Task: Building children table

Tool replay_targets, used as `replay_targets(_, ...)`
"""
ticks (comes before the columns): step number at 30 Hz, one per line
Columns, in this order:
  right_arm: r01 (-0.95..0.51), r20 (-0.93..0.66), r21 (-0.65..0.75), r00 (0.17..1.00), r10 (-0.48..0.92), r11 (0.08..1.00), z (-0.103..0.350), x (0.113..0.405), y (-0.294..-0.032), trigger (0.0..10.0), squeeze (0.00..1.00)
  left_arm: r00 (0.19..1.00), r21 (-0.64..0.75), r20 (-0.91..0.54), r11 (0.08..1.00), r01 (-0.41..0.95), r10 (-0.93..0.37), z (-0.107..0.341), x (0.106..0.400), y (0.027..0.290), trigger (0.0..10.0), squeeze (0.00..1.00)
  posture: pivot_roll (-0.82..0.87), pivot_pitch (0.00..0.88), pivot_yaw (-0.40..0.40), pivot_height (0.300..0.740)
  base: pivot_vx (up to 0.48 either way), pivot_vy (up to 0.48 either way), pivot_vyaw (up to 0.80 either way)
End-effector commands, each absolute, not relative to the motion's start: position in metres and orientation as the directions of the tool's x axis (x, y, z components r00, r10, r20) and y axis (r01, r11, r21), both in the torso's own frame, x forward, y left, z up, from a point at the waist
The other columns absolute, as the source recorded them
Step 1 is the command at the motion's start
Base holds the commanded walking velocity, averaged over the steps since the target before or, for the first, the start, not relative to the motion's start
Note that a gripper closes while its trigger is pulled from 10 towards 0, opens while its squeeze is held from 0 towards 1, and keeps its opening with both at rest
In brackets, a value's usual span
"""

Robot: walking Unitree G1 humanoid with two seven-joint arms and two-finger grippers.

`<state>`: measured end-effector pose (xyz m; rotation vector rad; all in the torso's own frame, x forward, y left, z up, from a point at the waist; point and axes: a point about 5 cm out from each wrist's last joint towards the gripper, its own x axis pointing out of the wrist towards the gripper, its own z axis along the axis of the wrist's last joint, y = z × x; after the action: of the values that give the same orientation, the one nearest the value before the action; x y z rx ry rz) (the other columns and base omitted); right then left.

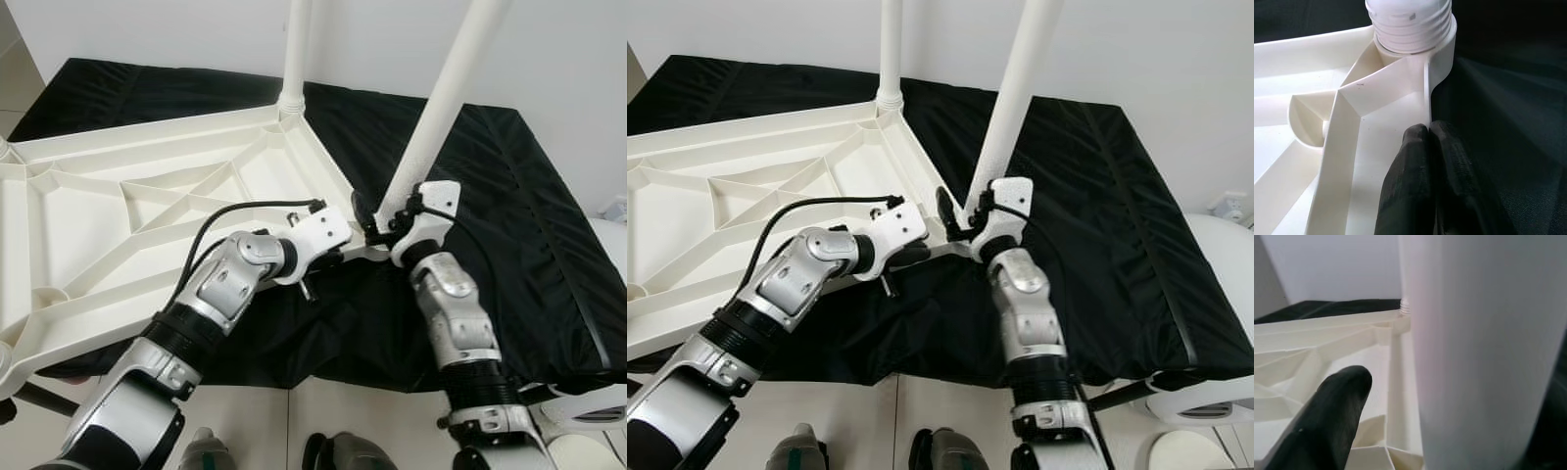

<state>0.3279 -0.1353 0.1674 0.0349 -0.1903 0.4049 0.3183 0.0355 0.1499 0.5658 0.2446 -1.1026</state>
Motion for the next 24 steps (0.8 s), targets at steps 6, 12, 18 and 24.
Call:
replay_targets(6,-0.578,0.099,-0.037,0.81,0.578,0.815,0.153,0.336,-0.164,10.0,0.0,0.384,0.293,-0.454,0.272,0.917,-0.804,0.151,0.313,0.024,10.0,0.0,0.06,0.011,-0.105,0.74,0.0,0.0,0.0)
replay_targets(12,-0.621,0.029,-0.042,0.782,0.622,0.783,0.144,0.34,-0.172,10.0,0.0,0.384,0.294,-0.453,0.272,0.916,-0.804,0.151,0.313,0.024,10.0,0.0,0.06,0.009,-0.1,0.74,0.0,0.0,0.0)
replay_targets(18,-0.647,-0.026,-0.082,0.761,0.648,0.758,0.145,0.35,-0.181,10.0,0.0,0.383,0.295,-0.454,0.27,0.917,-0.805,0.151,0.313,0.024,10.0,0.0,0.06,0.011,-0.097,0.74,0.0,0.0,0.0)
replay_targets(24,-0.656,-0.024,-0.107,0.753,0.658,0.747,0.154,0.36,-0.185,3.6,0.0,0.379,0.293,-0.456,0.267,0.918,-0.805,0.151,0.312,0.024,10.0,0.0,0.06,0.016,-0.094,0.74,0.0,0.0,0.0)
